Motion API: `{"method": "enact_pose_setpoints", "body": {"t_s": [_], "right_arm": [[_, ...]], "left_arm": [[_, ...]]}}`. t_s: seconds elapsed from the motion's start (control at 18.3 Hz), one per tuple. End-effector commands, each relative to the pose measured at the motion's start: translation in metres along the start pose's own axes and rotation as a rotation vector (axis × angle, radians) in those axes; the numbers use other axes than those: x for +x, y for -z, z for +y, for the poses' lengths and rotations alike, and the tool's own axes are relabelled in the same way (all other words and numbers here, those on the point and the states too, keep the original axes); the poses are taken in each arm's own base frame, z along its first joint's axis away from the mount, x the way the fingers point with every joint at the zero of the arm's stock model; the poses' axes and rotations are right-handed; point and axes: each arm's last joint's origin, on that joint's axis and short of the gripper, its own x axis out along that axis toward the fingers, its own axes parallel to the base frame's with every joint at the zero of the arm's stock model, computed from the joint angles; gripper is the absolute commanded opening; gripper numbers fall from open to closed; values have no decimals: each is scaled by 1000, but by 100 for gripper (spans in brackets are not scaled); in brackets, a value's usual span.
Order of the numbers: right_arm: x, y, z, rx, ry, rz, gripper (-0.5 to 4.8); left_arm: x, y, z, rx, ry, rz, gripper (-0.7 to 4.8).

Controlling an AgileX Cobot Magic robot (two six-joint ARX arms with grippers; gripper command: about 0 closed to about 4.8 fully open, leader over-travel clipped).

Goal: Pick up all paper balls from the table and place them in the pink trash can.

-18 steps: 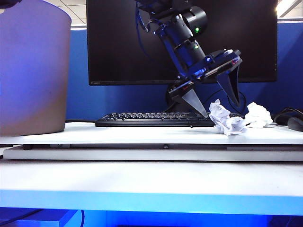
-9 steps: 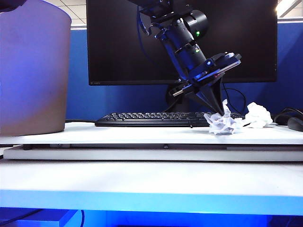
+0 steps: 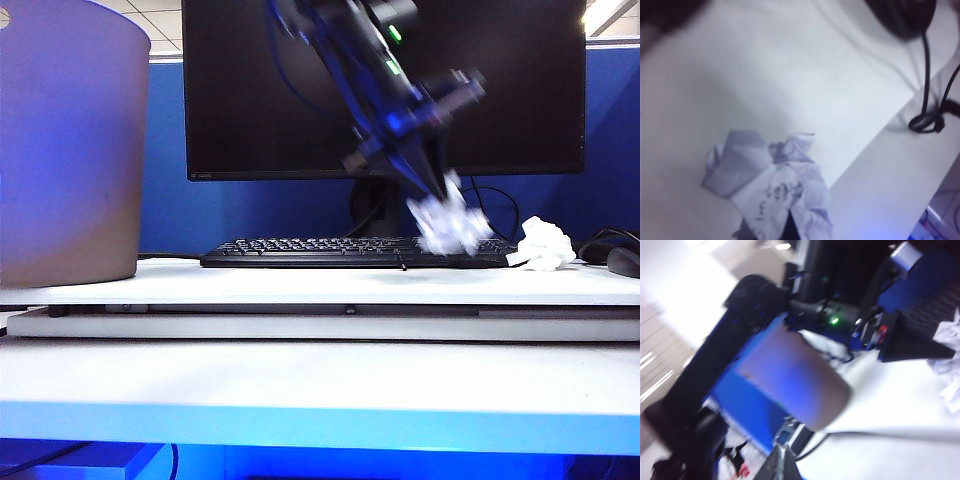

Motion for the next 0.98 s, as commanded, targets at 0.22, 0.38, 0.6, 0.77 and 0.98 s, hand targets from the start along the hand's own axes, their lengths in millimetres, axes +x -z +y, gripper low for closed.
{"method": "enact_pose_setpoints", "body": {"t_s": [0.22,0.38,0.6,0.77,0.98], "right_arm": [[-3,-5,24,-188,-241,73,-5],[-6,-8,35,-305,-329,55,-5],[-8,-8,41,-371,-385,76,-5],[-8,-6,42,-374,-407,116,-5],[-8,-6,42,-375,-423,123,-5]], "left_arm": [[-115,-7,-5,29,-173,-167,-6],[-182,3,-16,65,-263,-228,-6],[-263,25,-46,95,-413,-346,-6],[-305,48,-60,70,-631,-333,-6],[-336,69,-60,-18,-850,-312,-6]]}}
